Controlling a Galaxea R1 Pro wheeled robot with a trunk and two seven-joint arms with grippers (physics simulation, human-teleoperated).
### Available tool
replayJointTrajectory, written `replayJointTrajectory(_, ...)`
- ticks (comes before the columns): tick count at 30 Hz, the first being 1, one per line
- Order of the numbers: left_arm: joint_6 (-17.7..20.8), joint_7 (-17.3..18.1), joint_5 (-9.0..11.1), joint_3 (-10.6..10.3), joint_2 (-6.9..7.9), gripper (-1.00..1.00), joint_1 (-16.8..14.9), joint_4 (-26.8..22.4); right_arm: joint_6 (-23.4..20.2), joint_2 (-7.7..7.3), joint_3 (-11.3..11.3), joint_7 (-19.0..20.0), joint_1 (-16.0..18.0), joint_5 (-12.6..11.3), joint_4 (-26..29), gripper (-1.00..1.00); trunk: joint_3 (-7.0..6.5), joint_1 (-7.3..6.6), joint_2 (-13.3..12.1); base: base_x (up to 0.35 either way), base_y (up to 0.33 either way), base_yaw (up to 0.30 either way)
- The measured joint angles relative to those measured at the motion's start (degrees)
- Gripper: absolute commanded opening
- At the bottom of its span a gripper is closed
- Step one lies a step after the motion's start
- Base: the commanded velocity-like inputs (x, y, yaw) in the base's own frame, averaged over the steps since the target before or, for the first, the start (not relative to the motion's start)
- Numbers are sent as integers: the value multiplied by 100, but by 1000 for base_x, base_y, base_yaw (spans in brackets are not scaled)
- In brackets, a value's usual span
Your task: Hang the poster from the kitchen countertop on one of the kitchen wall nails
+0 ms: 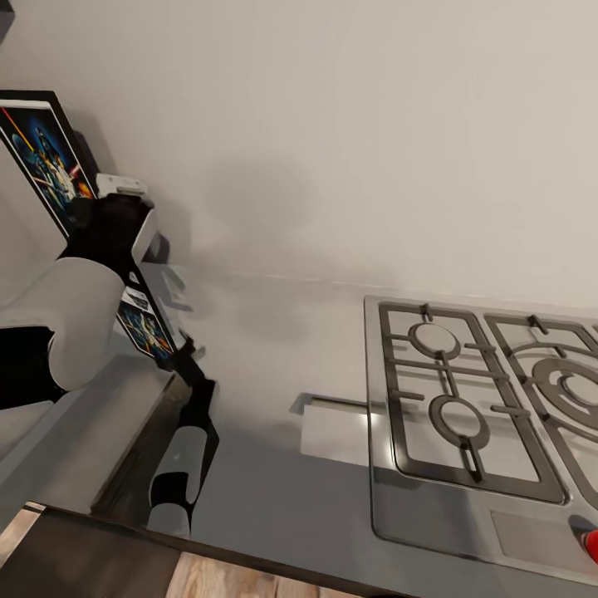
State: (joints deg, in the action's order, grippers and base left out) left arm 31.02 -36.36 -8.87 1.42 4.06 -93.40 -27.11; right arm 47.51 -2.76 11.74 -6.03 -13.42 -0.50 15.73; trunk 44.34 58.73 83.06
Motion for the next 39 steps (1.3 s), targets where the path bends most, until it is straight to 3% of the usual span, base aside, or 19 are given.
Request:
replayJointTrajectory(27,0,-1,-4,18,45,100,0,-35,0,0,0,1,0,0,0,100,104,0,0,0,0,0)
replayJointTrajectory(28,0,-1,-4,18,45,-100,0,-35,0,-1,0,1,0,0,0,100,105,0,0,0,0,0)
replayJointTrajectory(39,-143,-11,-3,22,74,-100,0,-89,0,2,0,1,0,0,0,100,105,0,0,0,0,0)
